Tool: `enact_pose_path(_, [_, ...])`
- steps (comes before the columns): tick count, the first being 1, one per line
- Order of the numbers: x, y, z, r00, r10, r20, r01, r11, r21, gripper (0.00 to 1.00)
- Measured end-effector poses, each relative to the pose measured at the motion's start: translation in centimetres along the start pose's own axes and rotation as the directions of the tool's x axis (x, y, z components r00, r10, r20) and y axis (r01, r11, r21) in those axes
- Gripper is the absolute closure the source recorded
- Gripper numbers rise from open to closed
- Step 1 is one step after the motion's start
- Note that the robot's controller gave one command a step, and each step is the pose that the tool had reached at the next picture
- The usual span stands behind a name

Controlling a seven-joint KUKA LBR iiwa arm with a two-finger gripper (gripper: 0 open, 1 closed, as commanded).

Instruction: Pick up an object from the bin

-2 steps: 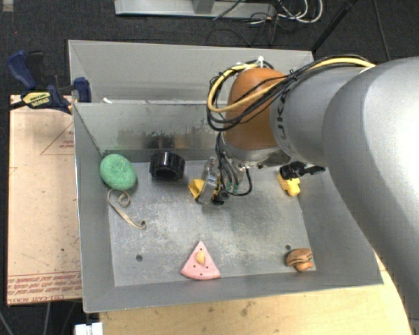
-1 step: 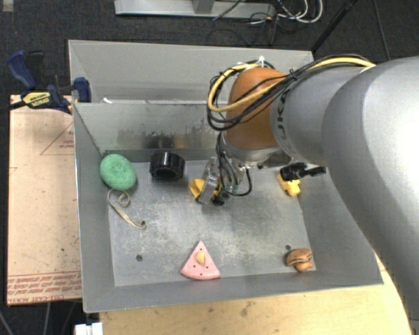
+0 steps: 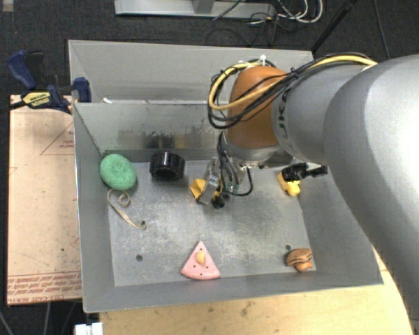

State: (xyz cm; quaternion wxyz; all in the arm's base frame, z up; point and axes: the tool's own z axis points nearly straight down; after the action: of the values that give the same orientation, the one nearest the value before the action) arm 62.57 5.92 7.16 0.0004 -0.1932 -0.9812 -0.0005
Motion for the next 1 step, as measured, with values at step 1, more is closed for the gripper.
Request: enact_pose_path(1, [0.18,-0.09,-2.04,1.0,-0.009,-0.006,0.009,1.0,0.004,1.0])
